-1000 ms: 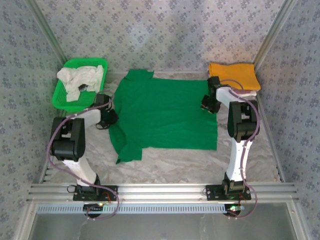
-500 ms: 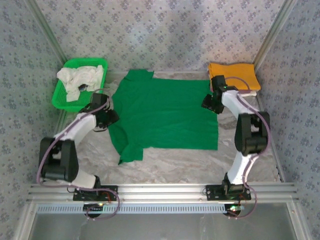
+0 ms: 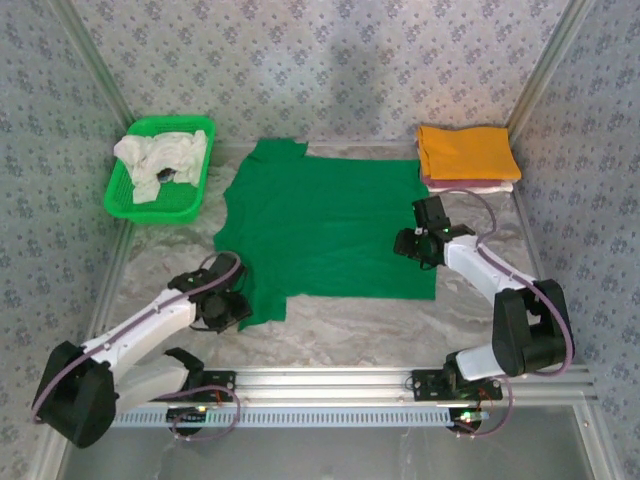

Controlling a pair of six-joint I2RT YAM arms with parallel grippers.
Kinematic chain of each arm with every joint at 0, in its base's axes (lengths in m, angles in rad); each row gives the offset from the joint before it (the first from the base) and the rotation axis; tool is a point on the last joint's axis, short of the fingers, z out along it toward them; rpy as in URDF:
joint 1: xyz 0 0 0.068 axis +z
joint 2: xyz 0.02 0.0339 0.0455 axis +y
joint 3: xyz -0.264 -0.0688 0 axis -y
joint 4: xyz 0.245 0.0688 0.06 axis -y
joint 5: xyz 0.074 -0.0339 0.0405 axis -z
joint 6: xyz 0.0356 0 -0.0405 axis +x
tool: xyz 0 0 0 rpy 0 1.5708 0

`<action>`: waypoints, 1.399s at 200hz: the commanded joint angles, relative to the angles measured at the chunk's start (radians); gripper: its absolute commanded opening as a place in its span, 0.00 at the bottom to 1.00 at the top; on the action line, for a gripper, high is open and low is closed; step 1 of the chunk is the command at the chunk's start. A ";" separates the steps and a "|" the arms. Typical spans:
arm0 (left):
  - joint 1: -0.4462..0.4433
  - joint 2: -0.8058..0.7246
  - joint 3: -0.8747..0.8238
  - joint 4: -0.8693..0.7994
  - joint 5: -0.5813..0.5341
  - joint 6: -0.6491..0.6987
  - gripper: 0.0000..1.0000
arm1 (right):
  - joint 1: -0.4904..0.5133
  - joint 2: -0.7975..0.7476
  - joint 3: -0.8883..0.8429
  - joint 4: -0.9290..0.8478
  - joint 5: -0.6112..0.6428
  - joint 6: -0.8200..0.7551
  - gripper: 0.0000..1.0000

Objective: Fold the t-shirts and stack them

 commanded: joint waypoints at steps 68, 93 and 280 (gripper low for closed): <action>-0.120 -0.008 -0.133 0.105 -0.077 -0.190 0.32 | 0.023 0.019 0.010 0.069 0.048 -0.017 0.56; -0.115 -0.064 -0.113 0.092 -0.107 -0.186 0.33 | 0.030 0.018 0.014 0.062 0.050 -0.014 0.56; -0.085 -0.014 -0.219 0.328 -0.073 -0.160 0.16 | 0.023 -0.046 -0.023 0.036 0.037 0.029 0.57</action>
